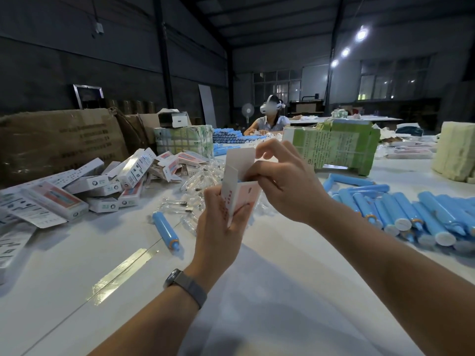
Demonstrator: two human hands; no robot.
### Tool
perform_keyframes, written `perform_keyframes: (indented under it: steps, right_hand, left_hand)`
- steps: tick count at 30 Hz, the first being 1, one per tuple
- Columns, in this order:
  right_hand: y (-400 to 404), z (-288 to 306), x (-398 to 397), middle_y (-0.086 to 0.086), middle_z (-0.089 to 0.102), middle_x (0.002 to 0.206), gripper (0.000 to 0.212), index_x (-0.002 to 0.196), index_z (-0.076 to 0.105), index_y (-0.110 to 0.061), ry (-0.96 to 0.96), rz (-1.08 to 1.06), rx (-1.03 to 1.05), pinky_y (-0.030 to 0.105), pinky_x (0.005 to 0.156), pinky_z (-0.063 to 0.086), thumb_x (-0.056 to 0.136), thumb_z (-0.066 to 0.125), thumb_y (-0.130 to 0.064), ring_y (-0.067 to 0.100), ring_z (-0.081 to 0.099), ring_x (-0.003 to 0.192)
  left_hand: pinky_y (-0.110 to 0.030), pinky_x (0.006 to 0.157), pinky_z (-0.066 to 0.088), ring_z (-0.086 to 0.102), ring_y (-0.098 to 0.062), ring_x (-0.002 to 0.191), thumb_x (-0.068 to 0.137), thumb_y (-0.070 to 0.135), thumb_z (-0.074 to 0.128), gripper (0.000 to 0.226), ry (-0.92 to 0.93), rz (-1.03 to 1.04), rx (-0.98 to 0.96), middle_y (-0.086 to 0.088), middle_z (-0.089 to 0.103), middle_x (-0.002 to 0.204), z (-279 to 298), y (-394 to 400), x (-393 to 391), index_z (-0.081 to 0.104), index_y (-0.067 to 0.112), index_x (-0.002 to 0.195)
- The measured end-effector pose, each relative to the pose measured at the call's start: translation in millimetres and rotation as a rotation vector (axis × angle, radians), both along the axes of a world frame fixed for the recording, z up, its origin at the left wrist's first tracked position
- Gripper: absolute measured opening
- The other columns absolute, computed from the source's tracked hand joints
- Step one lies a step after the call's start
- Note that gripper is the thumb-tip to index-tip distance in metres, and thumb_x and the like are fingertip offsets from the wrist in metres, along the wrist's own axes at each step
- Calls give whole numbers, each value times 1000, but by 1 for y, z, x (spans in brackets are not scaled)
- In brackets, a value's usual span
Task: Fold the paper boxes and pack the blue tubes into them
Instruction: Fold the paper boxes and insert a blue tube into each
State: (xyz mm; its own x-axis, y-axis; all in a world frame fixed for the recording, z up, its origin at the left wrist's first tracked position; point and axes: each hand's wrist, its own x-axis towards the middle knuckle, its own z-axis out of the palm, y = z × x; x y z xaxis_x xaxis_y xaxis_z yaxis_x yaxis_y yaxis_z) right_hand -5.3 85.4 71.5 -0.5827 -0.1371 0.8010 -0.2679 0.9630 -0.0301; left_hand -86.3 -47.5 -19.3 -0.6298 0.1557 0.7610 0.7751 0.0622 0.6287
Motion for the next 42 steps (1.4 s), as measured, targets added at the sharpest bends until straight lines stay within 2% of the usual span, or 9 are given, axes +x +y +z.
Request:
perform_keyframes:
  steps: [5,10,14,17,20,29,34,37,42]
  right_hand:
    - [4,0,-1,0,58,113,34,94,76,-12,-152,156,-199,47,87,46,86,43,-14,20,54,105]
    - [3,-2,-4,-5,55,115,30,108,74,-21,-157,194,-227,42,75,54,91,50,-25,21,62,91]
    - [3,-7,-10,-11,57,108,39,127,59,-26,-57,276,-349,24,64,56,91,65,-10,8,63,78]
    - [-2,-9,-12,-19,57,104,48,124,51,-34,-60,374,-475,22,65,54,86,71,-12,8,62,76]
    - [-5,-9,-12,-16,57,107,53,126,48,-32,-52,419,-520,27,67,57,84,74,-10,11,62,80]
    - [-9,-12,-10,-8,60,108,51,119,52,-29,50,415,-519,25,67,54,81,79,-7,13,61,88]
    - [-11,-10,-10,-7,68,98,34,103,60,-23,29,395,-531,31,71,53,81,77,-5,13,62,90]
    - [-6,-5,-10,-5,70,91,21,88,62,-19,-21,347,-485,30,71,50,81,76,-4,12,62,87]
    - [-1,3,-5,-3,71,90,17,88,67,-12,-11,359,-440,38,85,54,78,80,-5,12,66,88]
  left_hand:
    - [-14,59,44,62,-5,78,80,55,58,34,-5,-30,-26,17,64,91,-3,0,-2,34,40,100]
    - [-38,75,56,63,-17,90,88,55,53,36,-112,-243,79,4,60,97,5,-1,1,48,26,110]
    - [-36,85,58,66,-15,105,98,47,41,45,-96,-228,76,-4,60,117,10,-4,2,30,33,139]
    - [-36,84,58,67,-13,104,101,41,35,39,-24,-229,68,-3,62,117,13,-6,6,23,59,135]
    - [-33,80,59,69,-14,100,102,41,32,39,-11,-249,73,1,65,111,13,-8,5,27,69,128]
    - [-21,72,56,68,-10,98,102,39,30,32,-15,-295,77,2,64,116,17,-8,3,34,68,116]
    - [-32,77,59,68,-15,91,101,37,31,35,-44,-282,74,2,66,100,17,-9,3,37,69,114]
    - [-31,80,59,68,-15,95,100,38,31,36,-37,-283,48,-2,65,104,18,-10,4,36,70,114]
    - [-29,77,60,68,-14,94,101,37,30,36,-16,-292,30,16,66,95,19,-9,7,37,69,115]
